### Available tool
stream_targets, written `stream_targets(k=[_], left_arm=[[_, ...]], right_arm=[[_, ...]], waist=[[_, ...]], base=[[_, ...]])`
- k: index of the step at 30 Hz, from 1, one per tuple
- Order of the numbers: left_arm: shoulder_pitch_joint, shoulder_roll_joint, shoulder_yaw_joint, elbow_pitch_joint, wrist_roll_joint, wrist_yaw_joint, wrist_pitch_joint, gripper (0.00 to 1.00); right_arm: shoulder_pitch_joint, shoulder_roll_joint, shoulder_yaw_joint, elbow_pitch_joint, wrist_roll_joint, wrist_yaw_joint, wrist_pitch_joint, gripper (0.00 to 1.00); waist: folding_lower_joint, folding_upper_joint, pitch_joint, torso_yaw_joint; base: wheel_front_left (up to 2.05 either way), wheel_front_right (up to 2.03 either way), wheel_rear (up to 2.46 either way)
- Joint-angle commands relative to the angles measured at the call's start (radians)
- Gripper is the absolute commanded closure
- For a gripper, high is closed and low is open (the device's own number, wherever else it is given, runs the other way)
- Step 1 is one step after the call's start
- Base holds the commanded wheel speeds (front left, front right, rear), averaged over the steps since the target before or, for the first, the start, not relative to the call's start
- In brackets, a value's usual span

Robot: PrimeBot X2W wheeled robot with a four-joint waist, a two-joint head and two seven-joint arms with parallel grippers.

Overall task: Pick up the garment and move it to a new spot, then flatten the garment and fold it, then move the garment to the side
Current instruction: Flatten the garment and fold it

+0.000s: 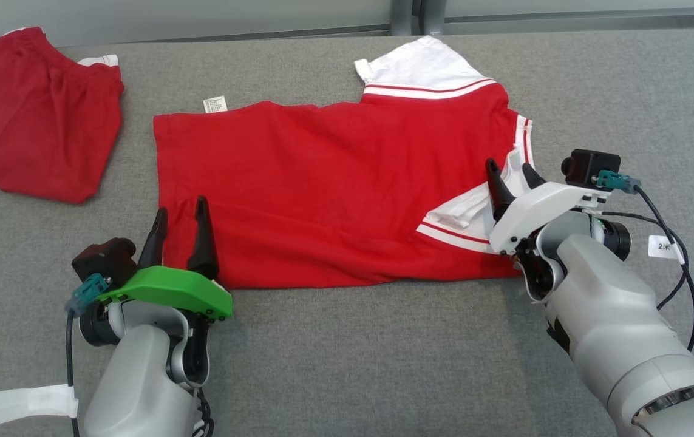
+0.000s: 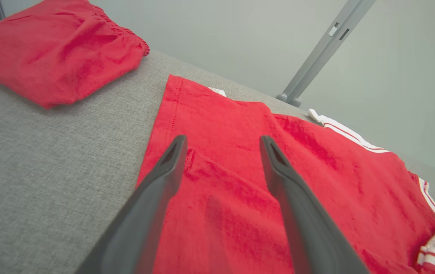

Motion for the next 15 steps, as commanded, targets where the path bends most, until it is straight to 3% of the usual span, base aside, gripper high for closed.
stream_targets(k=[1,15], left_arm=[[0.021,0.004,-0.001,-0.017,0.015,-0.007,-0.001,0.0],[0.142,0.005,0.046,-0.145,0.103,-0.019,-0.001,0.0]], right_arm=[[-0.017,-0.004,-0.008,0.005,0.004,0.0,-0.004,0.0],[-0.005,-0.015,-0.092,-0.112,-0.088,0.0,-0.005,0.0]], waist=[[0.0,0.0103,0.003,0.006],[0.0,0.0103,-0.029,-0.003]], base=[[0.0,0.0,0.0],[0.0,0.0,0.0]])
